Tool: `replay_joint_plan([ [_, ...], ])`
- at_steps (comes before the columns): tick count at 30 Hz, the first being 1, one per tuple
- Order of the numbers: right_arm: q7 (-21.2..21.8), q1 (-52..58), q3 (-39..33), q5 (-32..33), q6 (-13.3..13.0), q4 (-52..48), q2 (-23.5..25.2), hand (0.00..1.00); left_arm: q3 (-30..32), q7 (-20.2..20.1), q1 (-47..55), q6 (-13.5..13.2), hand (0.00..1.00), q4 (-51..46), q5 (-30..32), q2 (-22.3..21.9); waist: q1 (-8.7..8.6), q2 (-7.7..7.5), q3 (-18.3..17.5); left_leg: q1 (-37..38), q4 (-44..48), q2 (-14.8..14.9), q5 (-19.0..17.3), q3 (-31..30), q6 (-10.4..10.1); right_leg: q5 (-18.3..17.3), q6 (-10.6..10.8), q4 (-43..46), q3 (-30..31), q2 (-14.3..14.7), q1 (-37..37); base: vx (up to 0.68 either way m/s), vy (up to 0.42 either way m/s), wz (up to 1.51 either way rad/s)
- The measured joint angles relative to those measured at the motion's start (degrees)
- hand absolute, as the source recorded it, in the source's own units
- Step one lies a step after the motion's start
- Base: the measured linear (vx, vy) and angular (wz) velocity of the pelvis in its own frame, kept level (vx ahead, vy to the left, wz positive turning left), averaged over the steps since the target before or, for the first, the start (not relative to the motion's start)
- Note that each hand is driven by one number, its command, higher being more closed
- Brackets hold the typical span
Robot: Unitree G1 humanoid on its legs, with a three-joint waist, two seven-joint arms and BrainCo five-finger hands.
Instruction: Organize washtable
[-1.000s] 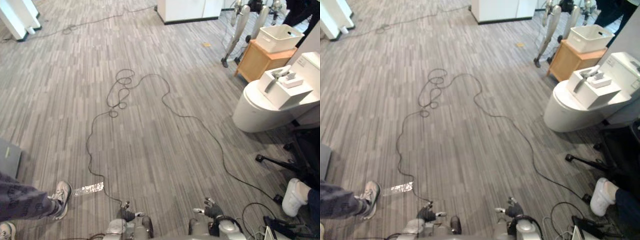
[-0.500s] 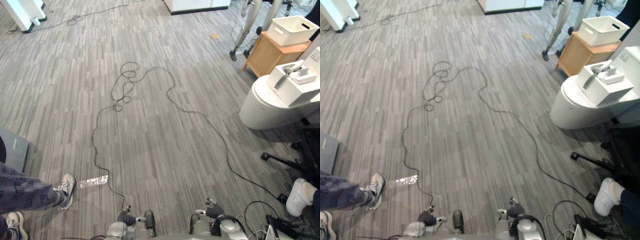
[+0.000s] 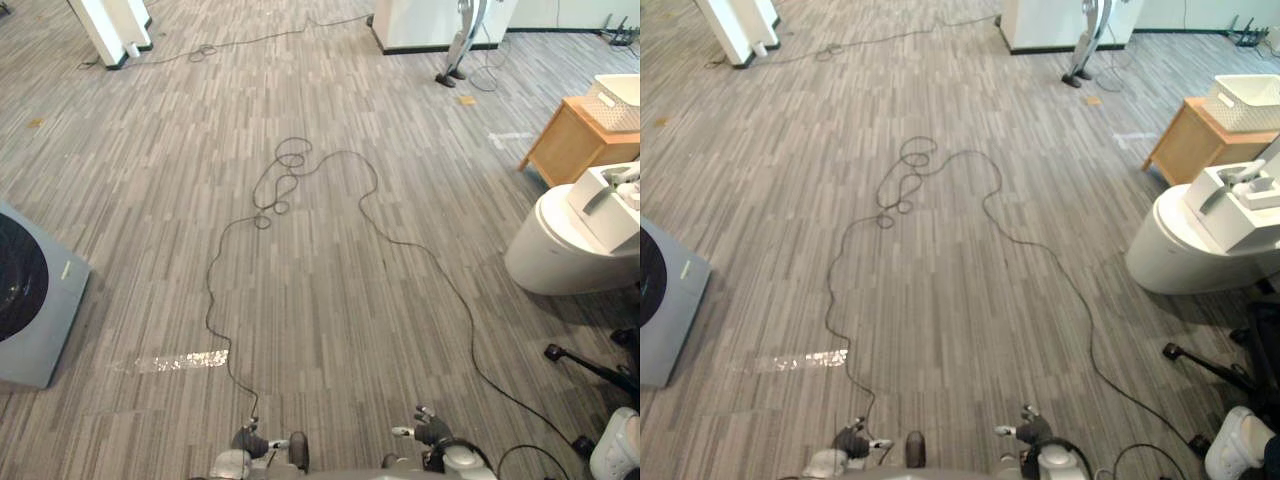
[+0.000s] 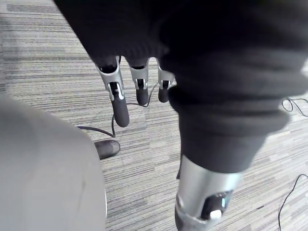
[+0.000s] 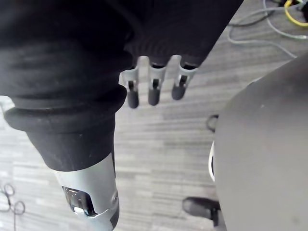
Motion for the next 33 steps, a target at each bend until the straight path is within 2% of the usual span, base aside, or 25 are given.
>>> replay_joint_plan([
  [4,0.01,0.07,-0.02,0.20,0.00,0.07,0.01,0.00,0.05,0.00,-0.01,-0.01,0.00,0.01,-0.02,0.03,0.08,-0.16,-0.05,0.13,0.01,-0.21,-0.12,0.41,-0.12,0.08,-0.07,-0.50,0.74,0.26,0.05,0.00,0.000,-0.05],
  [11,0.02,-0.06,-0.63,4.11,-0.29,1.95,0.06,0.00,0.19,0.00,-0.13,-0.48,0.00,1.33,-1.67,0.15,0.61,-0.96,-0.15,2.36,0.02,0.10,-0.55,1.03,-0.44,0.62,-0.57,-2.03,2.66,1.09,2.30,-0.01,-0.011,-0.10],
  [15,-0.04,-0.60,-0.64,4.17,-0.51,2.88,-0.21,0.00,0.40,0.00,-0.40,-1.04,0.00,1.47,-2.49,0.20,2.12,-1.17,-0.07,1.88,0.17,-0.09,-1.23,1.05,0.59,0.54,-0.48,-1.71,3.55,0.98,1.87,-0.05,0.008,-0.07],
  [17,-0.02,-0.79,-0.65,4.02,-0.51,2.86,-0.11,0.00,1.18,0.00,-0.42,-1.10,0.00,1.32,-3.41,0.36,2.39,-1.61,0.02,1.23,0.50,-0.67,-1.65,1.04,1.07,-1.26,0.63,-0.62,3.88,0.37,0.81,-0.01,0.043,0.12],
  [18,-0.02,-0.80,-0.74,4.00,-0.51,2.86,0.08,0.00,2.16,0.00,-0.46,-1.09,0.00,1.07,-3.47,0.39,2.50,-2.14,0.14,-0.22,2.24,-1.38,-3.10,0.87,1.79,-3.02,1.77,1.23,4.43,-0.57,-0.46,0.02,0.089,0.29],
  [19,-0.04,-0.64,-1.05,3.88,-0.47,2.87,0.72,0.00,2.56,0.02,-0.51,-1.17,0.00,0.59,-3.85,0.52,2.87,-3.34,0.57,-2.73,7.55,-2.40,-6.19,0.74,2.81,-5.50,3.68,3.94,5.84,-1.90,-1.75,0.07,0.108,0.35],
  [20,-0.04,-0.54,-1.19,3.83,-0.43,2.87,0.67,0.00,2.68,0.00,-0.51,-1.28,0.00,-0.22,-4.37,0.55,3.27,-3.51,0.66,-4.01,10.91,-2.86,-8.05,0.59,3.06,-6.27,5.01,5.28,6.05,-2.56,-2.06,0.12,0.118,0.32],
  [21,-0.01,-0.40,-1.18,3.58,-0.26,2.88,0.54,0.00,2.68,0.01,-0.42,-1.63,0.00,-0.88,-4.61,0.51,4.01,-3.62,0.75,-5.77,16.21,-3.68,-11.66,0.38,3.58,-7.10,6.65,8.27,6.00,-3.49,-1.93,0.14,0.105,0.24],
  [22,0.02,-0.34,-1.03,3.47,-0.23,2.84,0.50,0.00,2.42,0.04,-0.71,-1.66,0.00,-1.02,-4.63,0.40,4.31,-3.29,0.92,-6.33,19.48,-4.00,-14.69,-1.05,4.54,-7.03,6.64,15.67,7.71,-4.45,-3.70,0.13,0.116,0.26],
  [23,0.04,-0.51,-0.97,3.43,-0.23,2.55,0.73,0.00,2.40,0.05,-0.71,-1.58,0.00,-0.97,-4.62,0.26,4.20,-3.32,1.08,-6.24,20.60,-4.07,-15.84,-1.56,4.86,-6.54,7.21,20.85,8.70,-4.76,-5.61,0.16,0.174,0.29],
  [24,0.16,-0.51,-0.94,3.29,-0.42,1.84,0.63,0.00,2.56,0.08,-0.59,-1.57,0.00,-0.97,-4.52,0.18,4.15,-2.72,1.29,-5.61,21.84,-4.11,-16.96,-2.30,5.63,-5.20,8.35,28.05,9.60,-5.26,-8.29,0.24,0.197,0.37],
  [25,0.05,-0.73,-0.94,3.27,-0.75,1.55,0.34,0.00,2.55,0.15,-0.91,-1.61,0.00,-1.17,-4.47,0.01,4.19,-2.11,2.42,-4.17,23.21,-4.02,-18.29,-3.14,6.49,-5.24,7.55,36.97,11.40,-5.21,-12.22,0.36,0.188,0.40],
  [26,0.05,-0.71,-0.59,3.21,-1.00,1.49,0.43,0.00,2.59,0.23,-1.08,-1.55,0.00,-1.30,-4.44,0.33,4.21,-3.04,2.37,-2.93,23.37,-3.68,-19.58,-4.09,7.17,-8.96,5.39,39.65,11.73,-3.94,-15.08,0.34,0.104,0.38],
  [27,0.10,-0.72,-0.03,3.07,-1.28,1.08,0.69,0.00,2.56,0.25,-1.10,-1.58,0.00,-1.17,-4.41,0.58,4.52,-3.40,2.48,-1.55,22.52,-3.18,-20.23,-4.67,7.06,-10.39,2.94,38.52,11.02,-2.43,-17.86,0.29,0.050,0.28],
  [30,0.25,-0.90,-0.01,3.59,-1.59,0.50,0.47,0.00,2.54,0.23,-1.51,-1.52,0.00,-0.72,-4.45,0.44,3.97,-3.11,2.67,0.84,20.29,-2.42,-21.57,-7.29,6.26,-10.18,1.64,29.60,9.79,1.80,-23.83,0.44,0.004,0.45],
  [31,1.10,-1.17,-0.02,3.59,-1.69,-0.05,0.48,0.00,2.60,0.20,-1.31,-1.40,0.00,0.00,-4.44,0.45,3.06,-2.92,2.77,2.74,19.38,-2.10,-22.70,-9.43,5.44,-8.27,-0.13,23.26,10.42,3.61,-24.98,0.49,-0.057,0.77],
  [32,1.16,-1.20,-0.03,3.57,-1.73,-0.05,0.54,0.00,2.63,0.16,-1.16,-1.36,0.00,0.01,-4.42,0.47,2.67,-2.93,2.77,3.62,19.01,-2.05,-23.26,-10.28,4.77,-7.23,-1.09,21.81,10.56,3.99,-24.95,0.63,-0.115,0.91],
  [33,1.16,-1.20,-0.05,3.57,-1.74,-0.08,0.61,0.00,3.28,0.04,-0.80,-1.35,0.00,0.00,-4.33,0.37,2.48,-2.86,2.79,5.18,18.65,-1.73,-24.25,-11.67,3.85,-5.93,-2.95,20.85,10.20,4.73,-25.03,0.61,-0.150,0.94],
])
